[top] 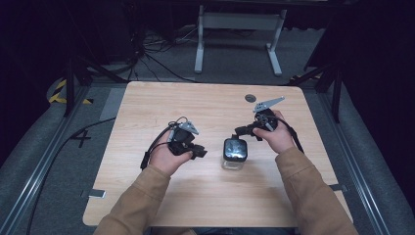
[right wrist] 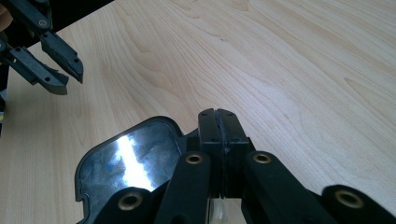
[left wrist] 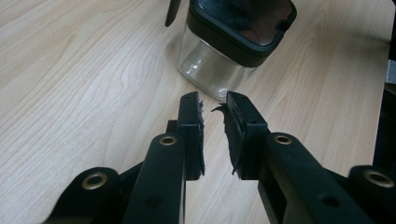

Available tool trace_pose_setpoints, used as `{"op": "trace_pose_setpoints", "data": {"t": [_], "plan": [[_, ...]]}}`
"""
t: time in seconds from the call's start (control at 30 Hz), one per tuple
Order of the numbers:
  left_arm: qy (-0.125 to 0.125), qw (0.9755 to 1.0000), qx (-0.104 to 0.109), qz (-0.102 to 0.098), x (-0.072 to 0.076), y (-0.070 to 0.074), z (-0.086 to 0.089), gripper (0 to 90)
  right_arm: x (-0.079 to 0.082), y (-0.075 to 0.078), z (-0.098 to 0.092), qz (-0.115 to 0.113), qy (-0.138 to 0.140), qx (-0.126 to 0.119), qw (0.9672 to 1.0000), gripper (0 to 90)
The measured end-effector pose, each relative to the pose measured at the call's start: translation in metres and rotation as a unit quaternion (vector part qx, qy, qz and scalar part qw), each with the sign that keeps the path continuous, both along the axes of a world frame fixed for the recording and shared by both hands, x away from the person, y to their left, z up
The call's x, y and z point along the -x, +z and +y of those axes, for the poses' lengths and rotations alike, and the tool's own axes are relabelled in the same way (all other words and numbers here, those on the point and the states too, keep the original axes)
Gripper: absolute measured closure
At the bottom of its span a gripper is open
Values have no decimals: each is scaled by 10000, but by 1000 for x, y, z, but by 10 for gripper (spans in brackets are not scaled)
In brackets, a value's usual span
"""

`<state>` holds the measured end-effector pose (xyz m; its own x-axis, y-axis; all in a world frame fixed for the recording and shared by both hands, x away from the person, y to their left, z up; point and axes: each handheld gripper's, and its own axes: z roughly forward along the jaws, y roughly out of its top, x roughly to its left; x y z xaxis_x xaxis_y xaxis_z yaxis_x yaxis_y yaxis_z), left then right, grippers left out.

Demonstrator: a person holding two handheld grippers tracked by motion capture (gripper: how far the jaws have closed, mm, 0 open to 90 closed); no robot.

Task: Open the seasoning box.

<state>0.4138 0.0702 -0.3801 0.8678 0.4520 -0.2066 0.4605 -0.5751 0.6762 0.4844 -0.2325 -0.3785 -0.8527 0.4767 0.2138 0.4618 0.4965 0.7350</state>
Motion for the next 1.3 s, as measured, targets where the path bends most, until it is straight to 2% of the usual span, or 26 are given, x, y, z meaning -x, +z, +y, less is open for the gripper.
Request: {"op": "trace_pose_setpoints", "data": {"t": [0.47, 0.73, 1.13, 1.3], "plan": [[-201, 9998, 56, -13, 3, -2, -20, 795, -1, 0, 0, 29, -17, -4, 10000, 900], [-266, 9996, 32, -36, 2, -3, -22, 811, -2, -1, -1, 32, -17, -38, 10000, 900], [-411, 9990, 181, -52, 2, 0, -38, 859, -3, -3, -1, 44, -61, -79, 9999, 900], [-467, 9983, 339, -9, 2, 0, -48, 872, -3, -4, -1, -58, -91, -48, 9999, 900]]}}
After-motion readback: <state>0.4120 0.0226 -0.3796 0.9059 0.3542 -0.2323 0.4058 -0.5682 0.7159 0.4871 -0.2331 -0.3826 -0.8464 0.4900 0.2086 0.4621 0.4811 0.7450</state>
